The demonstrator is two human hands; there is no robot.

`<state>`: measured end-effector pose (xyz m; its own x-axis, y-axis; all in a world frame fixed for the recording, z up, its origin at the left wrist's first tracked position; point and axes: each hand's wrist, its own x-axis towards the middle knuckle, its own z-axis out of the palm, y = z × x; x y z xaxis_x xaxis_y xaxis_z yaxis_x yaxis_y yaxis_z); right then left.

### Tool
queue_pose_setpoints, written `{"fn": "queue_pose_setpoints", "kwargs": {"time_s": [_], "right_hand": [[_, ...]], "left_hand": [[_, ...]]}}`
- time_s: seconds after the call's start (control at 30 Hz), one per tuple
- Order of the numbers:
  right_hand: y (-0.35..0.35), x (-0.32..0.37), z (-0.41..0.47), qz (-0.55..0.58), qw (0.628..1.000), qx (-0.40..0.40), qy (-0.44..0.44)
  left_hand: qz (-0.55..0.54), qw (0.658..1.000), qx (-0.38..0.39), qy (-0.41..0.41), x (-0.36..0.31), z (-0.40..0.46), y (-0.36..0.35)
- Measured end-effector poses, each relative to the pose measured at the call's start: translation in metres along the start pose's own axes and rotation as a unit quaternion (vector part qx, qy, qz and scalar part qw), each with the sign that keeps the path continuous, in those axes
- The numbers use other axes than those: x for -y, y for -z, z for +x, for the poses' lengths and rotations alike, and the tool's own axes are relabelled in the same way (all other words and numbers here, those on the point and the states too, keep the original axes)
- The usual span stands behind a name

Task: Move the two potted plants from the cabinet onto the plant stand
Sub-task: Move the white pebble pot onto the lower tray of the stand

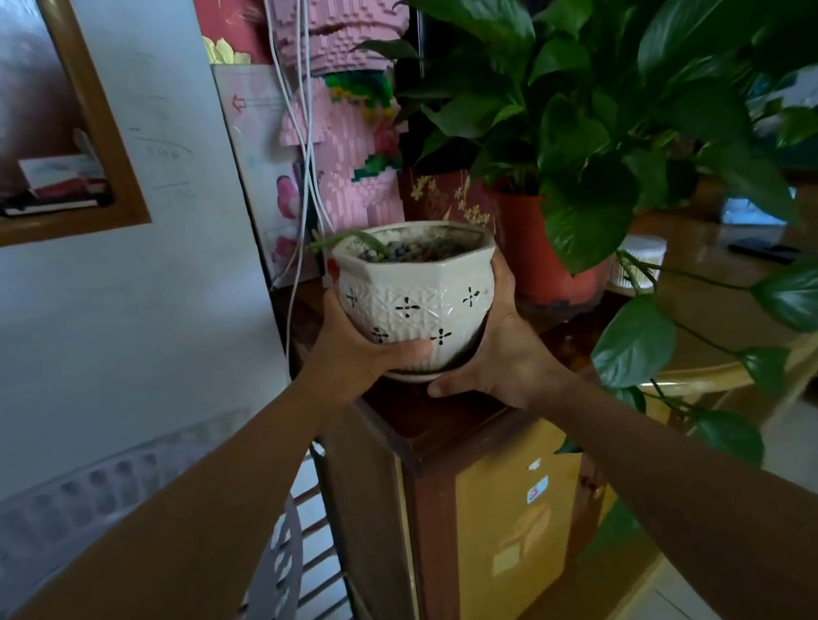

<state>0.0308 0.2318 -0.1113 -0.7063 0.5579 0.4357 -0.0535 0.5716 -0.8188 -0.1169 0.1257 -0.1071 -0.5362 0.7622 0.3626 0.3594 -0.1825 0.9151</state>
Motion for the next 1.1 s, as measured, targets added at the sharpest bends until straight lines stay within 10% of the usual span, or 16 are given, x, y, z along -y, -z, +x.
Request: {"fn": "queue_pose_setpoints", "kwargs": {"time_s": [0.43, 1.1], "right_hand": [[-0.008, 0.032, -0.010, -0.030, 0.999, 0.008, -0.015], [-0.017, 0.291, 0.027, 0.085, 0.992, 0.058, 0.077]], "left_hand": [[-0.043, 0.999, 0.014, 0.016, -0.035, -0.021, 0.027], [-0.002, 0.999, -0.050, 0.015, -0.256, -0.051, 0.158]]}}
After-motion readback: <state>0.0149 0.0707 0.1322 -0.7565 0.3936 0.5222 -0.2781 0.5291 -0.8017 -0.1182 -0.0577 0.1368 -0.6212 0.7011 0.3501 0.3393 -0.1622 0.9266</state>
